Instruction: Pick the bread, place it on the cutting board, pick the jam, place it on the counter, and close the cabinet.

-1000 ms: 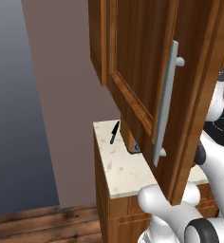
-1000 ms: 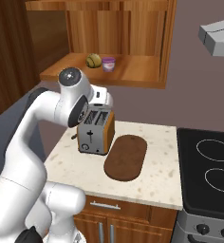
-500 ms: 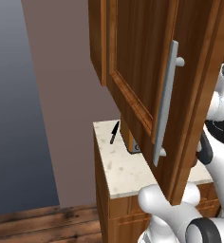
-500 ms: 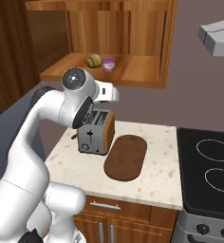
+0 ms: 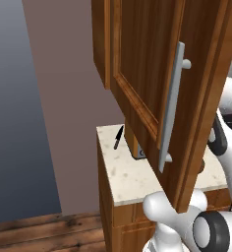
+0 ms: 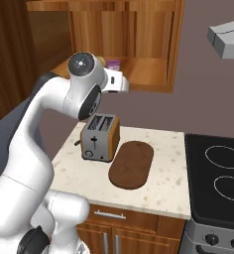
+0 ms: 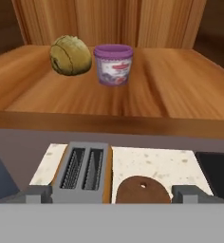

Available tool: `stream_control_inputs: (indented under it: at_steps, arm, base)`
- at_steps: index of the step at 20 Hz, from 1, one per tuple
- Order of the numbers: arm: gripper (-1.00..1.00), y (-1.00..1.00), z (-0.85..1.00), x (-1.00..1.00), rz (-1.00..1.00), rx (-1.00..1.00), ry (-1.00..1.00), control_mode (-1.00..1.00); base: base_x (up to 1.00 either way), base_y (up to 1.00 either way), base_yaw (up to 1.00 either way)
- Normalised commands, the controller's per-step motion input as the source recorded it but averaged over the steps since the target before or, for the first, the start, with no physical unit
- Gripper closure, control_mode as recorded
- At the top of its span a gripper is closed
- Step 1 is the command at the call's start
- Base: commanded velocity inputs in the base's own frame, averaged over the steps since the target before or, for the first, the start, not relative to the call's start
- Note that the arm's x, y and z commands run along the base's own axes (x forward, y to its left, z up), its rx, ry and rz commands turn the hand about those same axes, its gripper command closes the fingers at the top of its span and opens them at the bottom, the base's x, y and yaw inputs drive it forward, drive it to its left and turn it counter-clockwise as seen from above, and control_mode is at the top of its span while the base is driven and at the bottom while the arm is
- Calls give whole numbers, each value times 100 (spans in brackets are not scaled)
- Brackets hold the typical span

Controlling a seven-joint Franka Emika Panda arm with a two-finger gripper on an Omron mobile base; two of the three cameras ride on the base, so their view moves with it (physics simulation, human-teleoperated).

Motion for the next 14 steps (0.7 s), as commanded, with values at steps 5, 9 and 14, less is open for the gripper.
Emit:
stream_control_inputs:
  at_steps: [5, 9, 14]
  arm:
    - [-100, 0, 36, 12, 0, 4, 0, -100]
    - [-100, 0, 23, 19, 0, 5, 0, -100]
    - [-100, 0, 1, 37, 0, 5, 0, -100]
  base:
    - [0, 0, 0]
    - [0, 0, 0]
    - [0, 0, 0]
